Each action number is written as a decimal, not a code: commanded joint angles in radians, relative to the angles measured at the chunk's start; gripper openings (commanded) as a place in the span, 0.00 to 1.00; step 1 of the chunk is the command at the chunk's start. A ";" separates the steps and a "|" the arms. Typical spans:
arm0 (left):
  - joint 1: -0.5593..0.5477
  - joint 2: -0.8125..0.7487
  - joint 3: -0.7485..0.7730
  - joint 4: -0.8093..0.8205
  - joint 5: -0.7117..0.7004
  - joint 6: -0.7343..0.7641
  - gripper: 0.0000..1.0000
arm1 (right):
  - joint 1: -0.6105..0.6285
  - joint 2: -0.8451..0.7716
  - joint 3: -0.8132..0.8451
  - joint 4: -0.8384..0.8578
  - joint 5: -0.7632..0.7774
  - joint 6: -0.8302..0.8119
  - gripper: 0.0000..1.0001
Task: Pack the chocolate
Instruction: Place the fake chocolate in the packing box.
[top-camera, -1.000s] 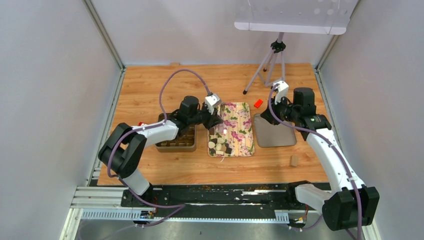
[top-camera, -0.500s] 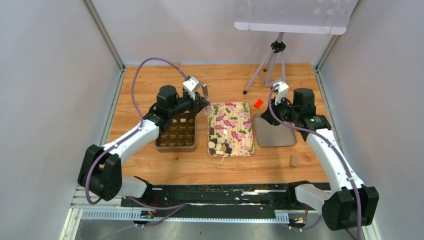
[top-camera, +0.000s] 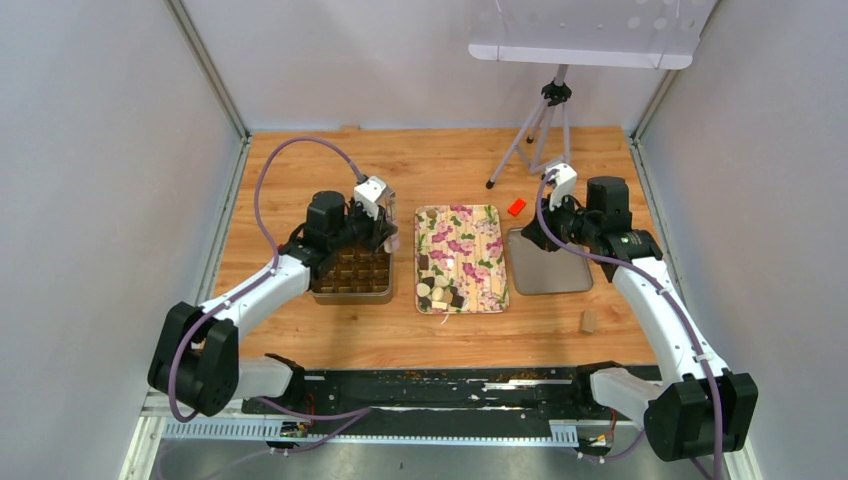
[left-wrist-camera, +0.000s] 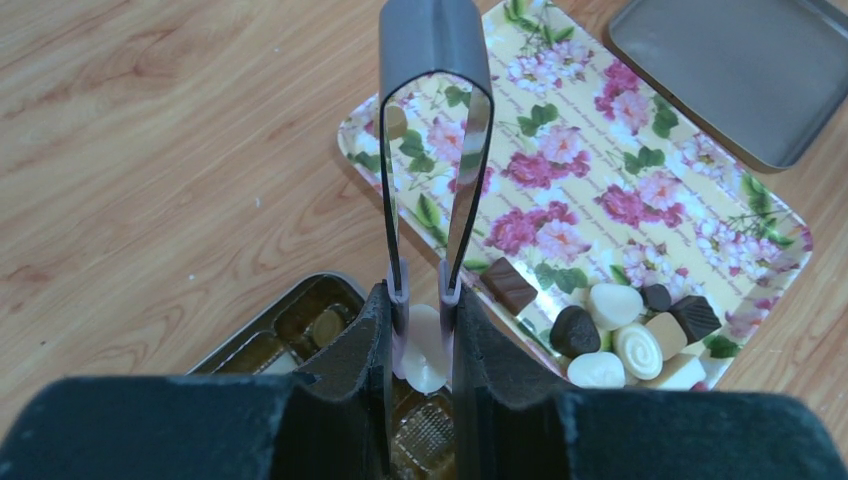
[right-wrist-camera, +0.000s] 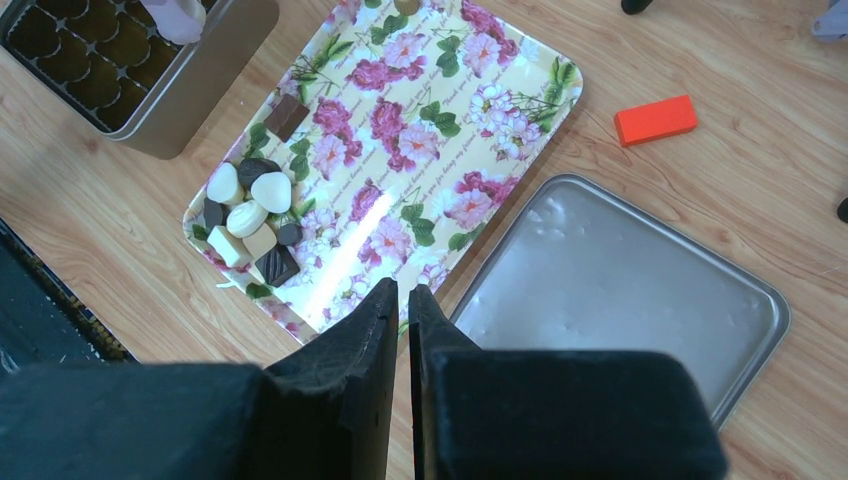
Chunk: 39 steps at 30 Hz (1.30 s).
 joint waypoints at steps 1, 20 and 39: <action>0.020 -0.056 0.006 -0.007 -0.040 0.041 0.15 | -0.007 -0.018 0.008 0.016 -0.010 -0.020 0.11; 0.022 -0.047 -0.019 -0.001 -0.085 0.051 0.45 | -0.015 -0.027 -0.015 0.025 -0.010 -0.023 0.11; 0.022 -0.080 0.036 -0.027 -0.036 0.046 0.39 | -0.030 -0.053 -0.037 0.029 -0.013 -0.019 0.11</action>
